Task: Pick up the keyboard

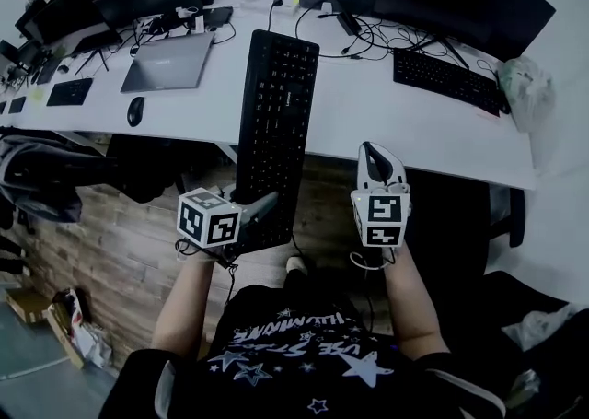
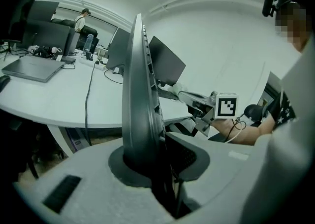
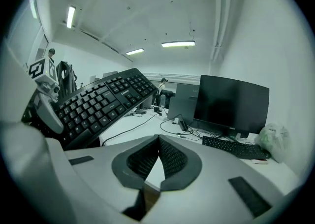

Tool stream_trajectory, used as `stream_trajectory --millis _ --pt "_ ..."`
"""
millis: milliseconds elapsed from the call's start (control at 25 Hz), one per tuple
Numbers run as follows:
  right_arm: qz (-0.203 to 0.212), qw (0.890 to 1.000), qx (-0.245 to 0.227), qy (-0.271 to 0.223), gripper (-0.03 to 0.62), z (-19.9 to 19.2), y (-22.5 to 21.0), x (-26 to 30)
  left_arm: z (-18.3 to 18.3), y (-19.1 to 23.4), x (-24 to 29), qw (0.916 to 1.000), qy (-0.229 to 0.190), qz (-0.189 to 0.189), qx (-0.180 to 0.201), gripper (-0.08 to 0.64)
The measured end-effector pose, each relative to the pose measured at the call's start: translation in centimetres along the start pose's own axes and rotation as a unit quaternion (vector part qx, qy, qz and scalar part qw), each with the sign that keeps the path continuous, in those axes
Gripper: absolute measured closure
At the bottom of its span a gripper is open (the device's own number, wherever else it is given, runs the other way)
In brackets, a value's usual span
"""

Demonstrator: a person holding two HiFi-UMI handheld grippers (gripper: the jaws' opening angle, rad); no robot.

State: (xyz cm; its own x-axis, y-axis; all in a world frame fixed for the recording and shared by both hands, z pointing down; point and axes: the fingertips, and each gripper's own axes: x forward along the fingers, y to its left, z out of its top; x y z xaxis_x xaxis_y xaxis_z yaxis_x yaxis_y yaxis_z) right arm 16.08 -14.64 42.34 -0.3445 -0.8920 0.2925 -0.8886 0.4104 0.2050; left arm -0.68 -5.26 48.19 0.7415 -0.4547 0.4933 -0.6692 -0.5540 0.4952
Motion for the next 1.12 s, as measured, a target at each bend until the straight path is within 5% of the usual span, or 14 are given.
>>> stream_trajectory --millis 560,1120 --pt "0.083 0.996 -0.031 0.019 0.586 -2.5 7.7 -4.6 -9.7 -3.6 -5.9 0.9971 -0.041 0.036 -0.053 0.469" --pt "0.152 0.988 -0.025 0.005 0.586 -4.2 12.4 -18.4 -19.9 -15.5 -12.1 0.9876 -0.097 0.083 -0.091 0.469"
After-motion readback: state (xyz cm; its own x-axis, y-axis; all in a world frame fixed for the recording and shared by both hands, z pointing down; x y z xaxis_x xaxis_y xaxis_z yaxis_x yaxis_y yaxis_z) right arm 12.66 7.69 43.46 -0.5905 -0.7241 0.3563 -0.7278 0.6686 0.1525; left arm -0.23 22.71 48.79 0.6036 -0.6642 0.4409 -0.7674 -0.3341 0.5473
